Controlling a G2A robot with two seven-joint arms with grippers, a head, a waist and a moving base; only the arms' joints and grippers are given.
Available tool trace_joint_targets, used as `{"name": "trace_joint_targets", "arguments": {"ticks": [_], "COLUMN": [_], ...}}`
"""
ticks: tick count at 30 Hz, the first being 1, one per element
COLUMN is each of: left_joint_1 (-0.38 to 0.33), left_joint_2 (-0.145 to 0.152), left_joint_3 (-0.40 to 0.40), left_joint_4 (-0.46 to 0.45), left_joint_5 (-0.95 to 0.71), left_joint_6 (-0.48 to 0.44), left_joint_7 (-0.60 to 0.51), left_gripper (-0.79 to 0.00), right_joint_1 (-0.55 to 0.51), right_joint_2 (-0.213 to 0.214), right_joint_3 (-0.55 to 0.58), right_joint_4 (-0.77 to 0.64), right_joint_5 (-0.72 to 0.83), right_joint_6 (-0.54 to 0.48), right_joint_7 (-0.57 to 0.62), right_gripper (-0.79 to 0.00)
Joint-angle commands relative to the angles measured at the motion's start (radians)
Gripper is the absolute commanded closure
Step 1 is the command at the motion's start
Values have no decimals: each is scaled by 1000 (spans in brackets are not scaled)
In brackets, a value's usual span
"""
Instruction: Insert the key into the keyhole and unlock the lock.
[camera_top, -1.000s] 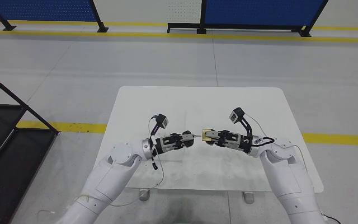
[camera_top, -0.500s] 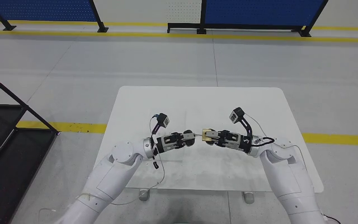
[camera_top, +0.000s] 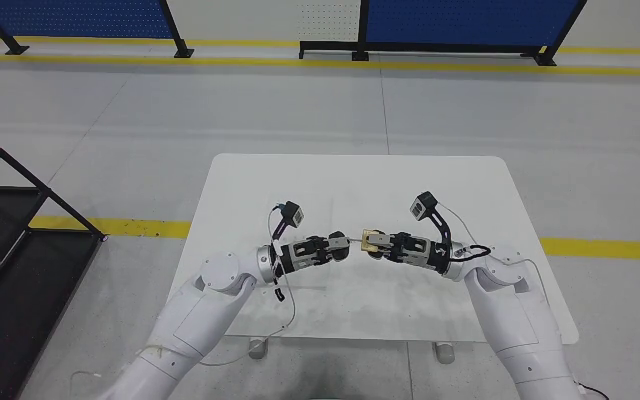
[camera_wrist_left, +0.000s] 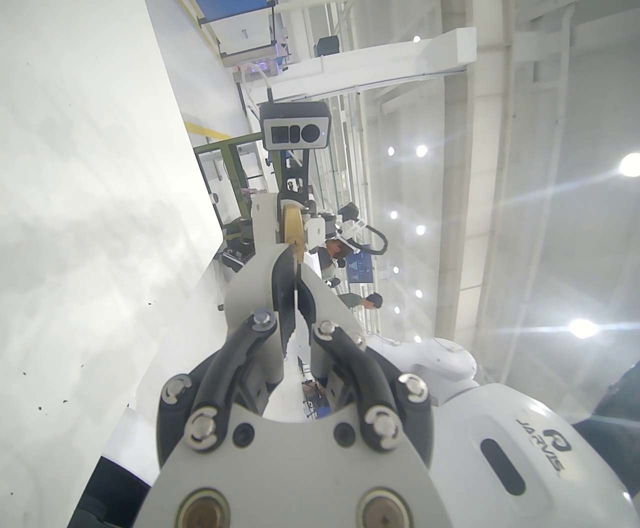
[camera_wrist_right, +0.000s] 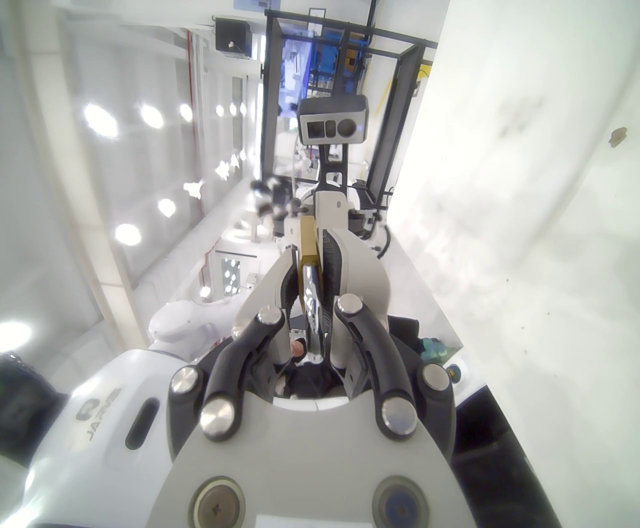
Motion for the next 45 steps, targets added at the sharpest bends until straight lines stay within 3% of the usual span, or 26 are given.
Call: {"name": "trace_joint_targets", "arguments": {"ticks": [1, 13, 25, 29, 35, 45], "left_joint_1": [0, 49, 52, 55, 62, 14], "left_joint_2": [0, 19, 19, 27, 36, 43], "left_joint_3": [-1, -84, -86, -105, -132, -157], "left_joint_4": [0, -23, -25, -5, 21, 63], "left_joint_5": [2, -16, -21, 109, 224, 695], "left_joint_6": [0, -12, -9, -52, -215, -678], "left_joint_7": [0, -40, -36, -4, -2, 134], "left_gripper": [0, 0, 0, 0, 0, 0], "right_joint_1": [0, 0, 0, 0, 0, 0], "right_joint_2": [0, 0, 0, 0, 0, 0], "right_joint_3": [0, 0, 0, 0, 0, 0], "right_joint_4": [0, 0, 0, 0, 0, 0], "right_joint_5": [0, 0, 0, 0, 0, 0], "right_joint_6": [0, 0, 0, 0, 0, 0], "right_joint_7": [0, 0, 0, 0, 0, 0], "right_gripper": [0, 0, 0, 0, 0, 0]}}
